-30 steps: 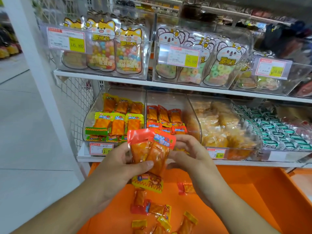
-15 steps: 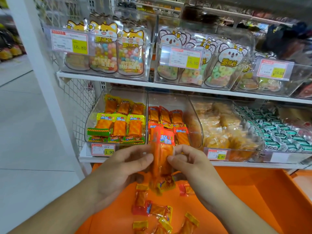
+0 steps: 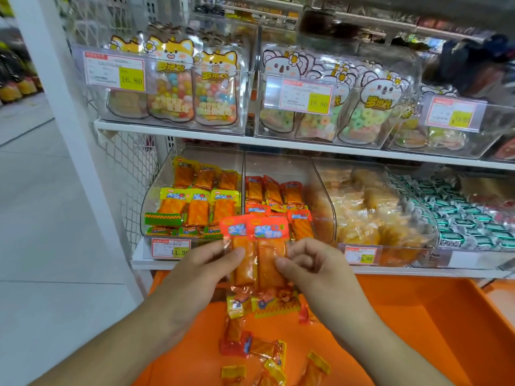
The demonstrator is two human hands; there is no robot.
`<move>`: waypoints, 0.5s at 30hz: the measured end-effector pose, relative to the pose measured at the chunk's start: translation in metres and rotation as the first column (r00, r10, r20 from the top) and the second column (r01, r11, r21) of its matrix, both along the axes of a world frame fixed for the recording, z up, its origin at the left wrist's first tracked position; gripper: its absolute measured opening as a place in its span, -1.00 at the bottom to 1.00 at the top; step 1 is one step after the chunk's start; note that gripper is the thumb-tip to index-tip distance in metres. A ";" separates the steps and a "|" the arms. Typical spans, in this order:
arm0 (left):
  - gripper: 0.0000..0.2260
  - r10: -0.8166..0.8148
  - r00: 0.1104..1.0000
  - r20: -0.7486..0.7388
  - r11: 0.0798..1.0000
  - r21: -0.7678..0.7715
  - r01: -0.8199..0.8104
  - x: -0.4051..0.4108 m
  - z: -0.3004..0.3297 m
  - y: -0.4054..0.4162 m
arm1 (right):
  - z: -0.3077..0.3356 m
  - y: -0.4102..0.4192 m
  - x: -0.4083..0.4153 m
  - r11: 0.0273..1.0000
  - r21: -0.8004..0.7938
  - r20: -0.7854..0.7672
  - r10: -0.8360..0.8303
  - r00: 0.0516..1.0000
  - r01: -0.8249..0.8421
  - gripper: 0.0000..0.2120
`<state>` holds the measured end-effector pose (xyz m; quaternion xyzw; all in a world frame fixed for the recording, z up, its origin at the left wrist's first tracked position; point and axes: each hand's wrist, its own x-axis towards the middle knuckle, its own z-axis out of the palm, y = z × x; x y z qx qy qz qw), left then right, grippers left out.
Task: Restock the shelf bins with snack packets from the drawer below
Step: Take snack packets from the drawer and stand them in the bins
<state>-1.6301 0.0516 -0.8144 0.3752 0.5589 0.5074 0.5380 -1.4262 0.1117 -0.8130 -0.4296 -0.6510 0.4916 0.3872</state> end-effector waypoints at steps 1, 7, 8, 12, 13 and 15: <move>-0.81 -0.047 0.999 -0.010 0.999 0.019 0.047 0.003 0.002 -0.002 | -0.003 -0.001 -0.003 1.000 0.018 0.017 -0.024 1.000 0.023 -0.82; -0.74 -0.142 0.969 -0.204 0.985 0.070 0.159 0.005 0.001 -0.003 | -0.006 -0.006 -0.012 0.998 0.047 0.079 -0.038 0.996 0.035 -0.75; -0.77 -0.145 0.963 -0.227 0.985 0.064 0.163 0.006 -0.002 -0.003 | -0.008 -0.007 -0.014 0.999 0.027 0.076 -0.039 0.996 0.037 -0.74; -0.80 -0.153 0.948 -0.278 0.985 0.034 0.169 0.008 -0.005 -0.004 | -0.012 -0.008 -0.016 0.999 -0.011 0.108 -0.041 0.993 0.043 -0.74; -0.80 -0.149 0.946 -0.287 0.986 0.030 0.164 0.008 -0.006 -0.004 | -0.012 -0.008 -0.016 0.999 -0.012 0.118 -0.042 0.992 0.044 -0.75; -0.78 -0.108 0.947 -0.302 0.992 0.028 0.122 0.009 -0.006 -0.004 | -0.011 -0.007 -0.015 0.998 -0.019 0.118 -0.056 0.992 0.058 -0.78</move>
